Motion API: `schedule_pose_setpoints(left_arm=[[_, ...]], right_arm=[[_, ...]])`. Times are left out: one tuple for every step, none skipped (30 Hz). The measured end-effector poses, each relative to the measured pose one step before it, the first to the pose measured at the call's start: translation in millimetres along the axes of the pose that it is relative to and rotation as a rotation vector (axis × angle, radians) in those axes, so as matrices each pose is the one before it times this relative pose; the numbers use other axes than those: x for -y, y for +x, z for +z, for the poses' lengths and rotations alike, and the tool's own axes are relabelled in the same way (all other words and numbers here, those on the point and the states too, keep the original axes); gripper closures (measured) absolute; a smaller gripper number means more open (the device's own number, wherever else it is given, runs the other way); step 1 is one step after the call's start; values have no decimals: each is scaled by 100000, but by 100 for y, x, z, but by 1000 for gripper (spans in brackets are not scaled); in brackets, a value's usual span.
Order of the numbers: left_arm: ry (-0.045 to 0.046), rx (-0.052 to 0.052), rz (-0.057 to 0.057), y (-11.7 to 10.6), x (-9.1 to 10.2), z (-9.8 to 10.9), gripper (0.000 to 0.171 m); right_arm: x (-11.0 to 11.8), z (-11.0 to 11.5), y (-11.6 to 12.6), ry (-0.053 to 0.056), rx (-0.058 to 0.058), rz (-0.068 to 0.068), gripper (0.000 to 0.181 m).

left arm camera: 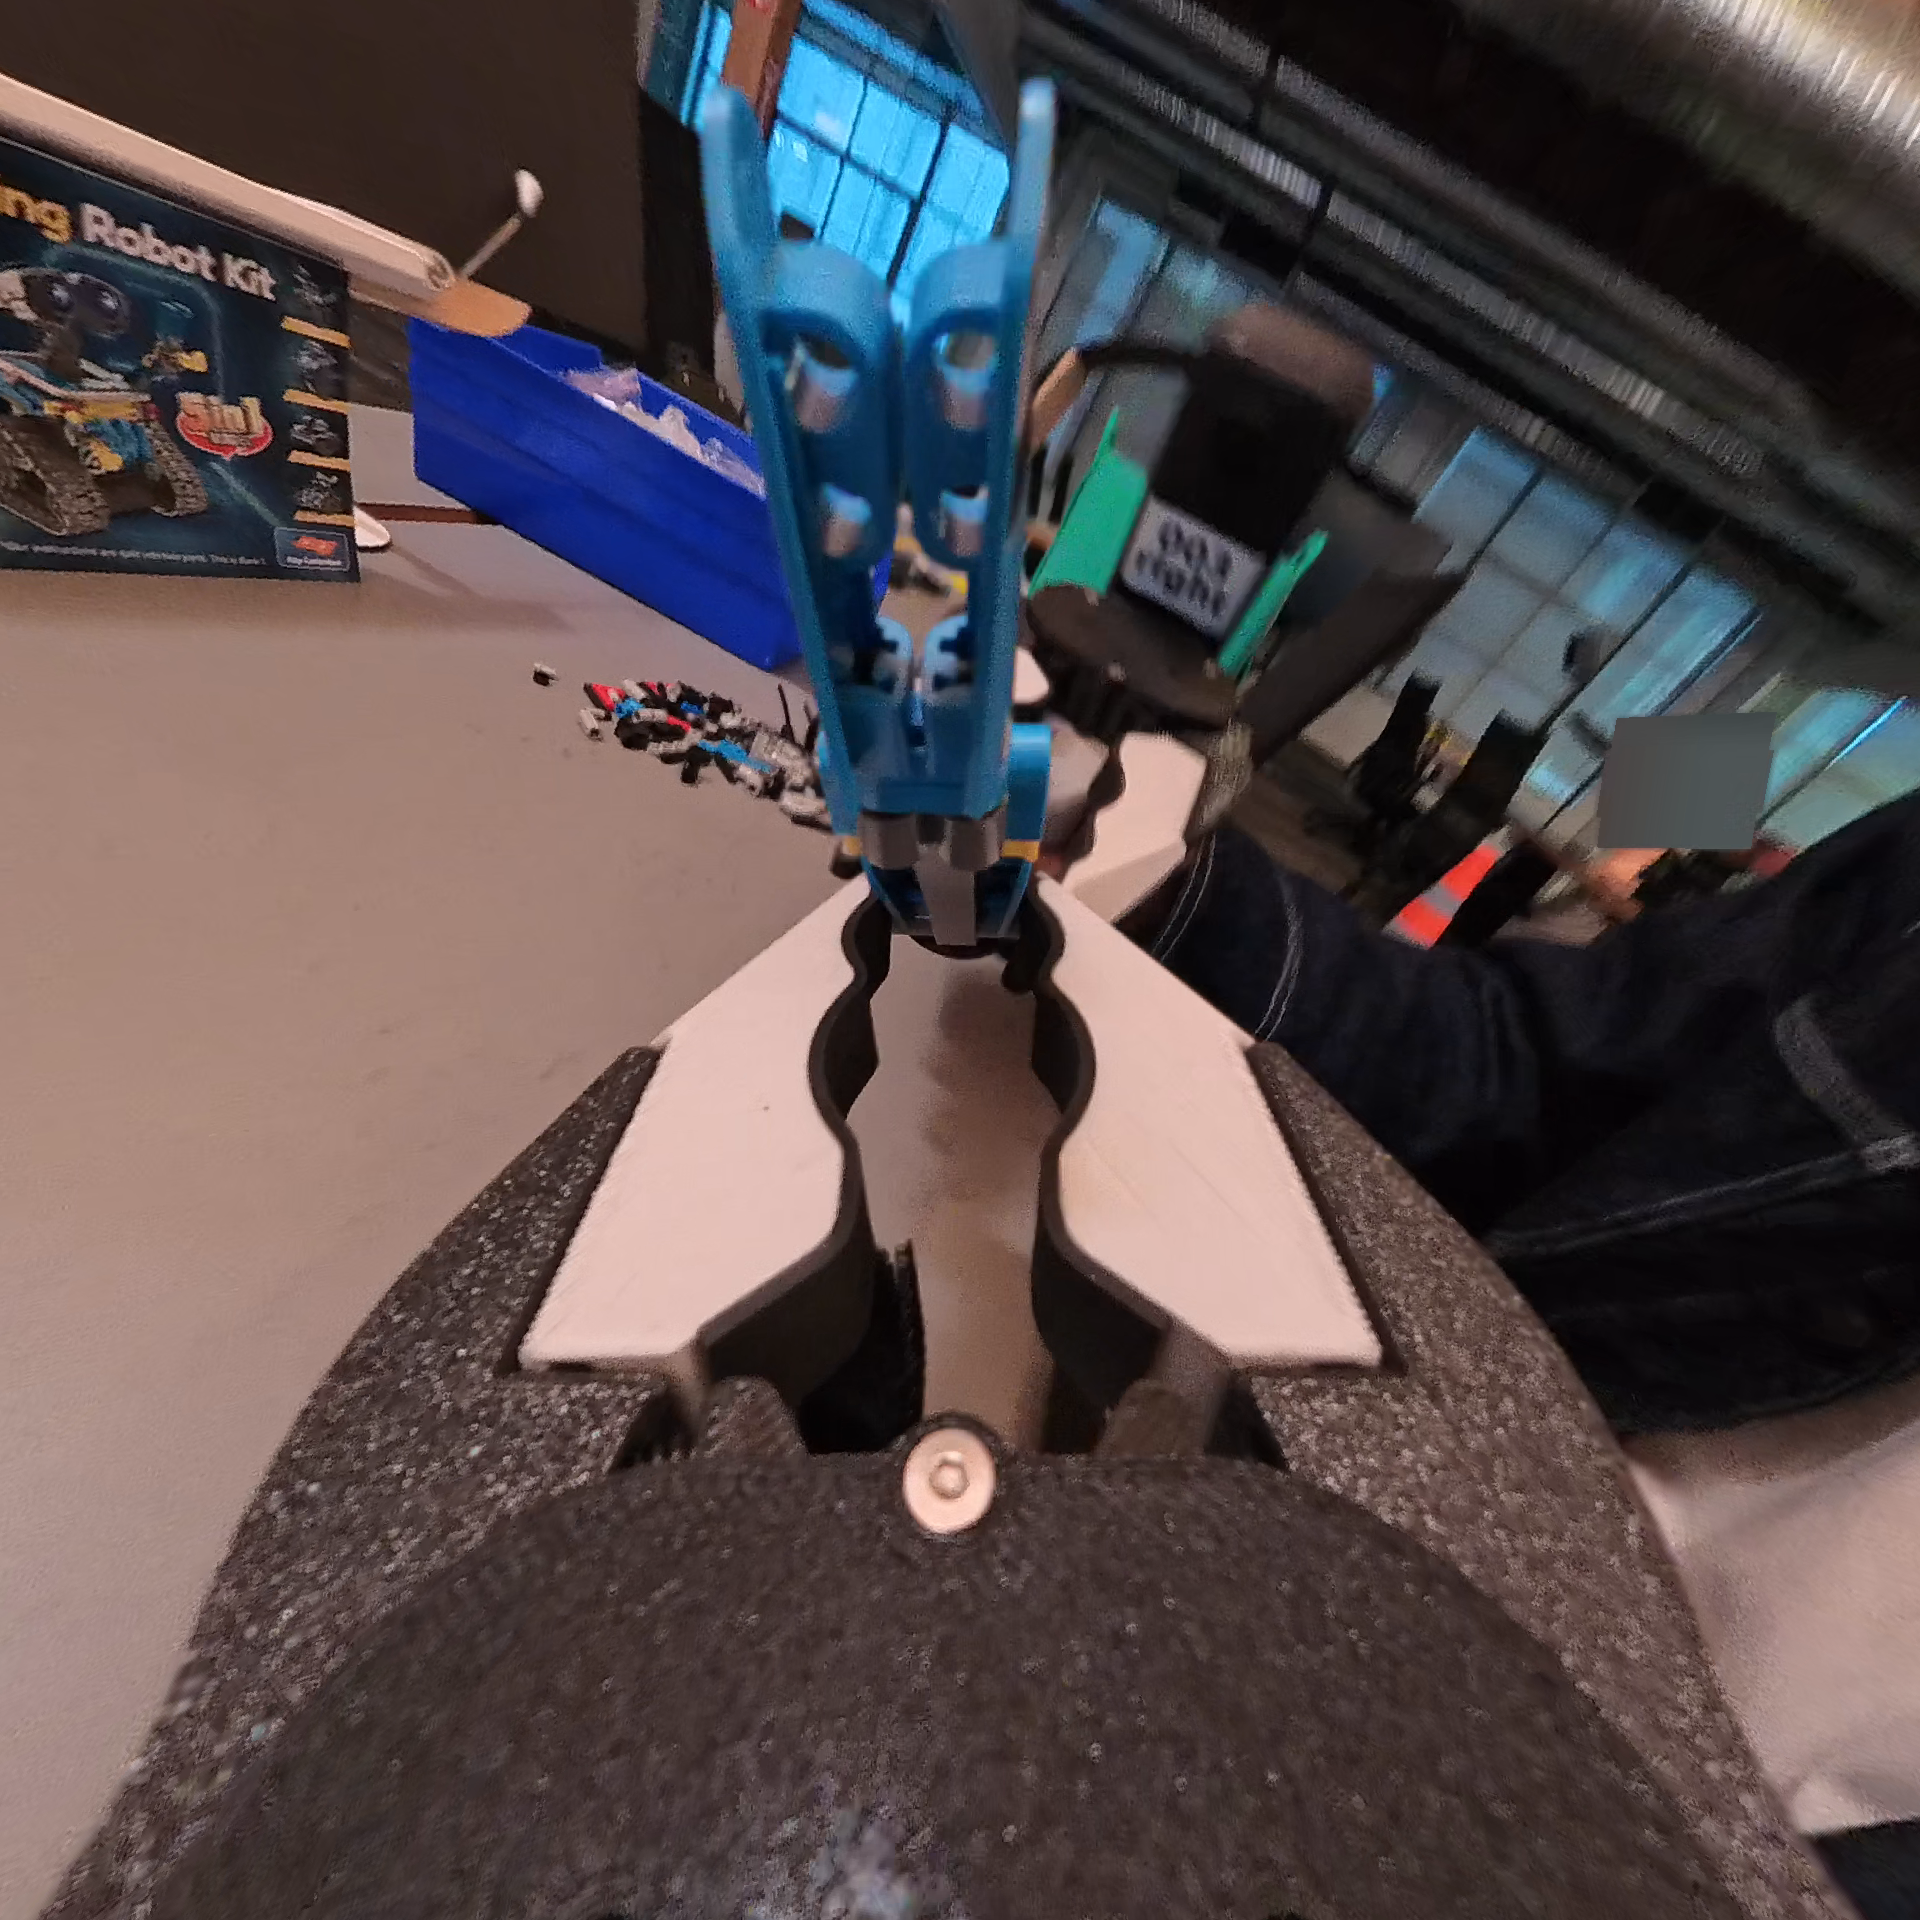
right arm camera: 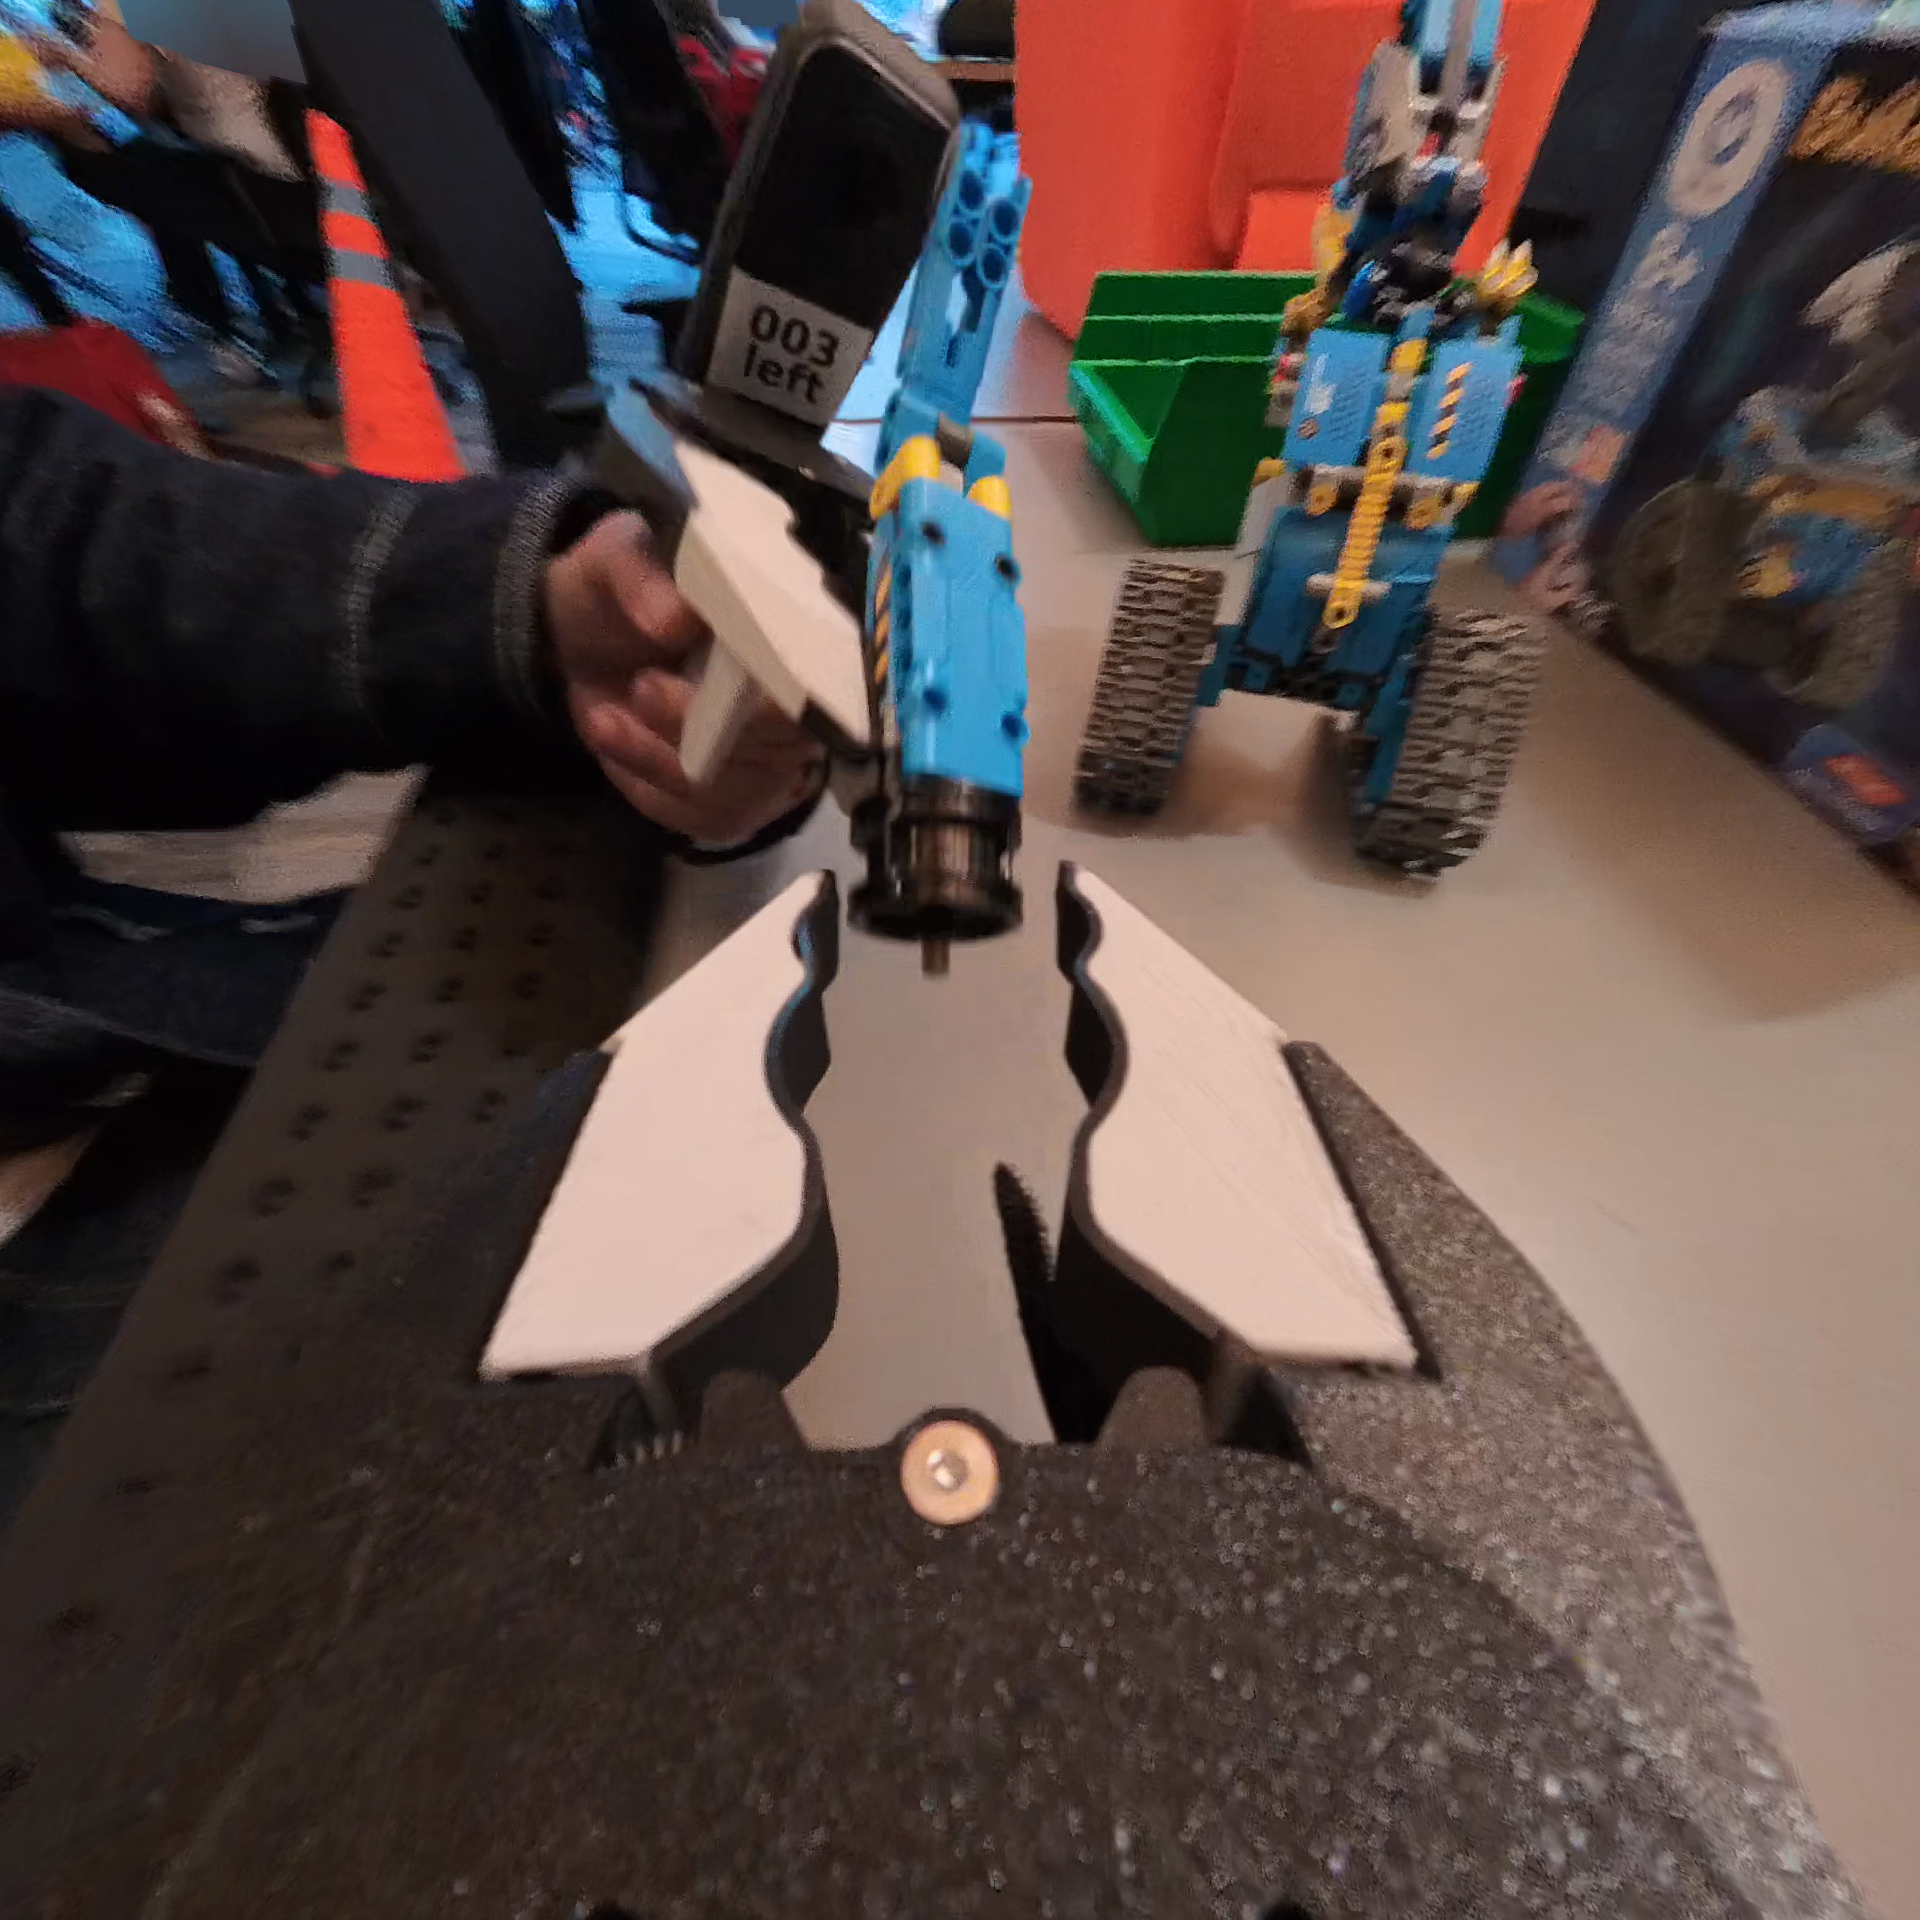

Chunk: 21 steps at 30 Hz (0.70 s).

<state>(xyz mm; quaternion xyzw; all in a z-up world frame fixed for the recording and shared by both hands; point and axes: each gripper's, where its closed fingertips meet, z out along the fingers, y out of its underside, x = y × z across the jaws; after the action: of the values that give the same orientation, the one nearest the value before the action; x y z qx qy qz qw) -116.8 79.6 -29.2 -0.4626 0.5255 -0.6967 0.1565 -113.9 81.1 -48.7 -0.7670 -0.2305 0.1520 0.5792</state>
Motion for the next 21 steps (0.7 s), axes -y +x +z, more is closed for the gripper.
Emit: schedule_pose_setpoints(left_arm=[[4355, -1757, -5710, -95, 668, -318, 148], [3695, -1704, -5353, -67, 533, -246, 148], [2258, -1215, -4457, -67, 250, -86, 148], [456, -1232, -3437, 18, -78, 72, 148], [-687, -1428, -2475, 127, -272, 187, 148], [-83, -916, -2006, 107, -179, 213, 148], [671, -837, -1896, 76, -38, 134, 148], [458, -979, -1727, 59, 12, 47, 148], [-260, -664, -1017, 25, -33, 1, 148], [-515, -459, -644, 22, -75, -18, 147], [-1026, -650, -1055, 80, -162, 57, 147], [-2211, -234, -641, 62, -351, 200, 143], [-3331, 1106, 616, -111, -557, 298, 132], [-3687, 2205, 1617, -261, -660, 304, 126], [-2857, 2326, 1915, -271, -545, 229, 126], [-1212, 762, 1654, -55, -254, 102, 132], [-17, -922, 895, 147, -8, 3, 140], [205, -1536, 222, 208, 62, -13, 141], [582, -1803, -160, 225, 106, -17, 141], [686, -1837, -451, 262, 113, -25, 141], [1034, -1275, -335, 176, 187, -97, 141]], right_arm=[[3, -43, 284, -380, -4667, -6372, 136], [269, 40, 184, 869, -4370, -5958, 134], [400, 103, -58, 1501, -3203, -5920, 134], [472, 96, 129, 1494, -4487, -6093, 135], [434, 7, 214, 1551, -4824, -5860, 140], [185, -35, -30, 475, -2378, -5624, 148], [112, -109, 60, -163, -1983, -3800, 148], [102, -93, 1, 34, 144, -316, 149], [-85, 15, -63, -879, 1722, 2187, 149], [-138, 45, -128, -1400, 1983, 698, 149], [170, -1, -255, 440, 1549, -1157, 149], [220, 84, -358, 691, 1141, -1740, 149], [-71, 182, -226, -1219, -301, -2047, 149], [-273, 210, -235, -2044, -190, -2848, 149], [-335, 161, -161, -2280, -50, -2091, 148], [-205, 62, -27, -1521, -582, -1519, 148], [20, -12, -30, -67, -137, -530, 148], [236, -76, 16, 1366, 184, 1035, 148], [275, -86, 38, 1631, 167, 1705, 148], [344, -168, 31, 2368, 120, 1989, 148], [349, -328, 115, 2635, -419, 2379, 148]])
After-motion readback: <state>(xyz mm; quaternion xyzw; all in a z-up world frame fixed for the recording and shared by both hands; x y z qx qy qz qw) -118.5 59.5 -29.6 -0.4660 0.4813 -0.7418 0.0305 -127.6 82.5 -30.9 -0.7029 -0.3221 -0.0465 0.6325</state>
